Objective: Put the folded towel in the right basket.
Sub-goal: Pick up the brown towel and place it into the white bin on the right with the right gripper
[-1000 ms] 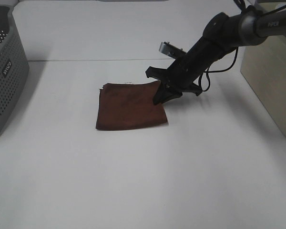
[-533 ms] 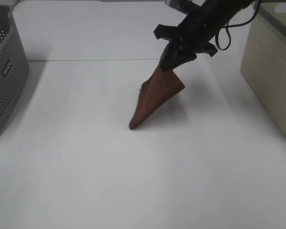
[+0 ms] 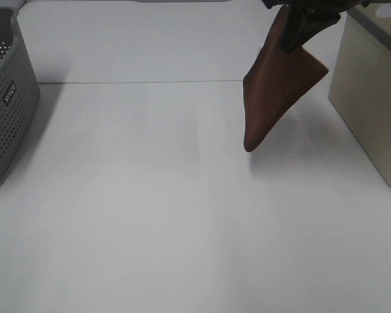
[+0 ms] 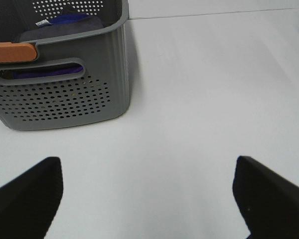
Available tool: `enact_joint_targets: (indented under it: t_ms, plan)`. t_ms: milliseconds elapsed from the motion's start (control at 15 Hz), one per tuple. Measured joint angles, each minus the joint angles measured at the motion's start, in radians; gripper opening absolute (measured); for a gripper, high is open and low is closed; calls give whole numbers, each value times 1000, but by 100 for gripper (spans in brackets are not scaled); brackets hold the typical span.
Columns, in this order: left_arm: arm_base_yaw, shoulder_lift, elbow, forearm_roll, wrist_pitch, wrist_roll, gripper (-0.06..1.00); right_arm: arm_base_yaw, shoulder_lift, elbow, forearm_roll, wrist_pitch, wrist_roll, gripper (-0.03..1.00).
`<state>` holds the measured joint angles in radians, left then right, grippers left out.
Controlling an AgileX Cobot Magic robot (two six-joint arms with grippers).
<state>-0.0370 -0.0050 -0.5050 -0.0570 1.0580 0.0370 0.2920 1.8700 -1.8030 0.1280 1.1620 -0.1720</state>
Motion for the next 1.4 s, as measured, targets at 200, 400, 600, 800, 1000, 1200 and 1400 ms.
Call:
enact_joint_targets:
  t_ms: [200, 400, 600, 800, 1000, 1200, 1400]
  plan:
    - [0, 0, 0, 0, 0, 0, 88, 0, -74, 0, -181, 17, 49, 1]
    - [0, 0, 0, 0, 0, 0, 88, -26, -120, 0, -302, 21, 66, 1]
    - [0, 0, 0, 0, 0, 0, 88, -160, -121, -37, -195, 25, 55, 1]
    - [0, 0, 0, 0, 0, 0, 88, -306, -121, -65, -88, 27, 17, 1]
    - [0, 0, 0, 0, 0, 0, 88, -486, -113, -69, 53, 22, -43, 1]
    - [0, 0, 0, 0, 0, 0, 88, -616, -42, -73, 178, 15, -96, 1]
    - [0, 0, 0, 0, 0, 0, 88, -681, 53, -73, 188, -8, -103, 1]
